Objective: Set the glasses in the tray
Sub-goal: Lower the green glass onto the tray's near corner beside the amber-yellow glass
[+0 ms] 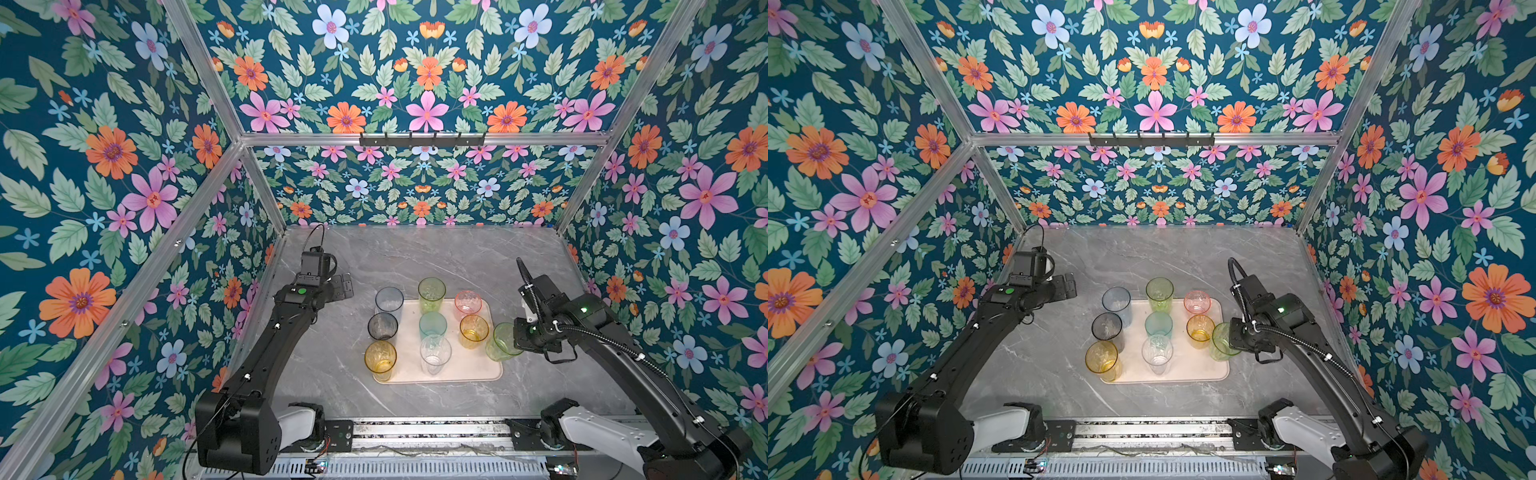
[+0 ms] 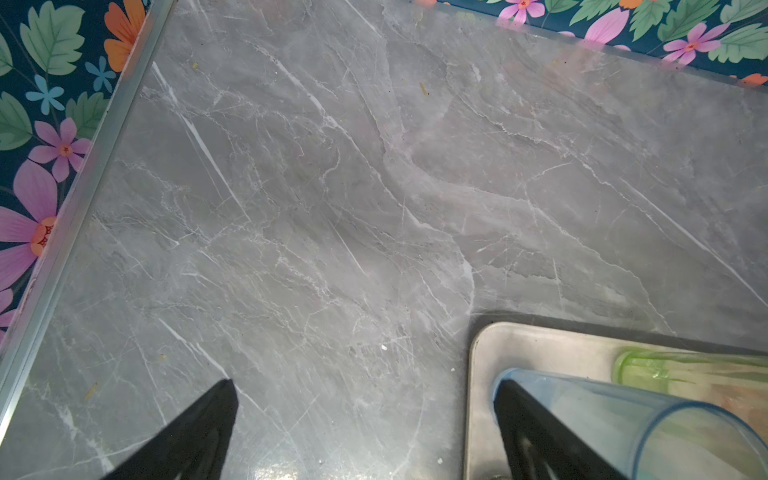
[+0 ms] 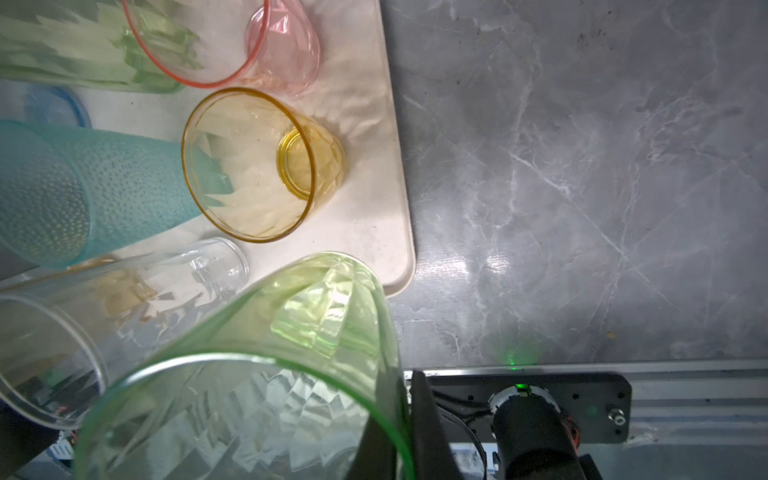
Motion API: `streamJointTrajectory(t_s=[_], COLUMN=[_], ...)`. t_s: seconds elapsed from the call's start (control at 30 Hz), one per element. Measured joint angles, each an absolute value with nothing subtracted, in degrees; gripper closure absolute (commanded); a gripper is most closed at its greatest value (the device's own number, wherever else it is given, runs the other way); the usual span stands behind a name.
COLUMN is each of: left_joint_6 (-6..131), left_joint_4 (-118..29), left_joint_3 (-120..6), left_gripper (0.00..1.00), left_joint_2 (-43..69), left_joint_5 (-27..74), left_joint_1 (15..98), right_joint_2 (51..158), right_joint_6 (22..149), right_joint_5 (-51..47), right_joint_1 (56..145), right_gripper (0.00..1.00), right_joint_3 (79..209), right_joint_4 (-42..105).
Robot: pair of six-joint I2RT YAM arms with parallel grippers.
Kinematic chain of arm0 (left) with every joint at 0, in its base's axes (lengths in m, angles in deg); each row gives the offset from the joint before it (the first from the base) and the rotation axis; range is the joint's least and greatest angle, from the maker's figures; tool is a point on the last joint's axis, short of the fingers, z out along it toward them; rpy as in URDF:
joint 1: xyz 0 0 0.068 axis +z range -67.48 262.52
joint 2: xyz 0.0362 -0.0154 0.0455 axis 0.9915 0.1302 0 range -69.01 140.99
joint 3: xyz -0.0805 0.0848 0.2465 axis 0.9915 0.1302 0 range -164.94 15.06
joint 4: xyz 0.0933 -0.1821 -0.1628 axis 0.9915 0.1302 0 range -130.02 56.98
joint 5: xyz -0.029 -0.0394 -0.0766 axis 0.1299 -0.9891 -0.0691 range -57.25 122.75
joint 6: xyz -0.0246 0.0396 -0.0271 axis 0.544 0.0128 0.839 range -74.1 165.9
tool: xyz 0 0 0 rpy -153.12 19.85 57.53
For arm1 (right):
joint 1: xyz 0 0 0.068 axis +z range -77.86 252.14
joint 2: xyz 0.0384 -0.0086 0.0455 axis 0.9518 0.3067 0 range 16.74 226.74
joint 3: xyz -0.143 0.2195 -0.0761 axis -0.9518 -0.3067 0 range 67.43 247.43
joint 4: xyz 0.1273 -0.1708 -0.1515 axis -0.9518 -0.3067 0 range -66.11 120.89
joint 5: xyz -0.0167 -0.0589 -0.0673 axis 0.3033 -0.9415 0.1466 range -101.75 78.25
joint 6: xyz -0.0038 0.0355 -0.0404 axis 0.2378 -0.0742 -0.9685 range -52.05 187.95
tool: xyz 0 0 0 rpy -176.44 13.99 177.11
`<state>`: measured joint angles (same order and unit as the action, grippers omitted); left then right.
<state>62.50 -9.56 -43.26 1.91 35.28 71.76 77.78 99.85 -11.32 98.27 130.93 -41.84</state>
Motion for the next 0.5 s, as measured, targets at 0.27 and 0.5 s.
streamJointTrajectory(t_s=[0.27, 0.5], left_joint_6=[62.50, 62.50], left_joint_4=[-9.56, -9.56], left_joint_3=[-43.26, -43.26], left_gripper=[0.01, 0.01], left_joint_2=[1.91, 1.97], left_joint_5=[34.80, 34.42], left_joint_1=[71.76, 71.76], right_joint_2=[77.85, 78.15], right_joint_6=[103.02, 105.92], right_joint_5=[-12.70, -12.61], right_joint_1=[103.82, 107.87], right_gripper=[1.00, 1.00], right_joint_3=[129.18, 126.65], right_joint_4=[-41.93, -41.12])
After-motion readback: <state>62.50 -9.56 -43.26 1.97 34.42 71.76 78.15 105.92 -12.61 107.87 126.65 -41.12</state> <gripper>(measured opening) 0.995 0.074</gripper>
